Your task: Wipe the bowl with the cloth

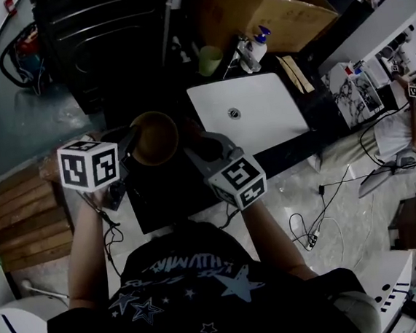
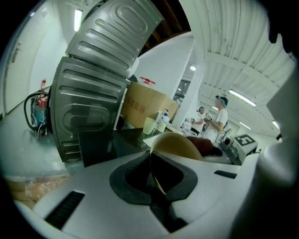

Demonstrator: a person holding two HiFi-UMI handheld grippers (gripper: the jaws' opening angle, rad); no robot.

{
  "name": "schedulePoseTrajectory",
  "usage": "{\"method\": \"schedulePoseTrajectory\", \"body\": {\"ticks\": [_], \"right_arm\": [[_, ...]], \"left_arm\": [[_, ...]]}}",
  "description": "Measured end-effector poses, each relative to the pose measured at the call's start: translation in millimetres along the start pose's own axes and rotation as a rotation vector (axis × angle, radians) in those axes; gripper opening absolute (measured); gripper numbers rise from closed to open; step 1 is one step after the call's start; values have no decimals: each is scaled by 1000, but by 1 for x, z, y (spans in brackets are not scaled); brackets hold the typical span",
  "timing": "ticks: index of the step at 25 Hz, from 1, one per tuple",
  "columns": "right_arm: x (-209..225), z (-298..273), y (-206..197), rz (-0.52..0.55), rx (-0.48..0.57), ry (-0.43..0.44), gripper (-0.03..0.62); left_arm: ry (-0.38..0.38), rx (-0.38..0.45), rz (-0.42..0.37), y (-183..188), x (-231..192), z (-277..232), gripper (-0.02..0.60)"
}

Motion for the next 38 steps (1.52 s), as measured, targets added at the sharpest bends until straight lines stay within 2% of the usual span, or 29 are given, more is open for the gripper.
{"method": "schedulePoseTrajectory", "body": {"ticks": [4,7,9,12,16,19,22,25,30,34,38], "right_arm": [[-1,-4,9,185,-25,77,58],[-7,-5,14,296,-28,193,58],[-14,-5,16,362,-26,287,58],[-25,-7,18,435,-36,425,58],[-34,-16,19,471,-50,541,58],[-41,-25,15,502,-60,594,58],[-53,-29,13,512,-29,653,58],[-62,-30,20,450,57,682,58],[-67,-28,37,310,165,665,58],[-73,-27,45,244,207,645,58],[-76,-27,42,200,208,640,58]], "left_arm": [[-42,-87,-124,-8,5,0,18],[-111,-127,-223,-11,11,5,18],[-182,-156,-323,-14,18,9,18],[-283,-204,-458,-20,30,15,20],[-395,-239,-537,-28,48,18,19],[-474,-201,-526,-24,63,20,18],[-517,-133,-486,-13,70,23,18],[-554,-60,-431,-1,70,28,18],[-593,86,-292,19,63,40,18],[-578,175,-230,34,57,42,20],[-500,225,-208,43,43,38,20]]}}
Point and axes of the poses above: the fingertips, and each gripper's own axes: z backward along the fingers, x to its right, y out of its top, the point moved 4 cm from there along z, backward along the fingers, and after that the axes turned 7 degrees about -x, right-handed, at the moved point
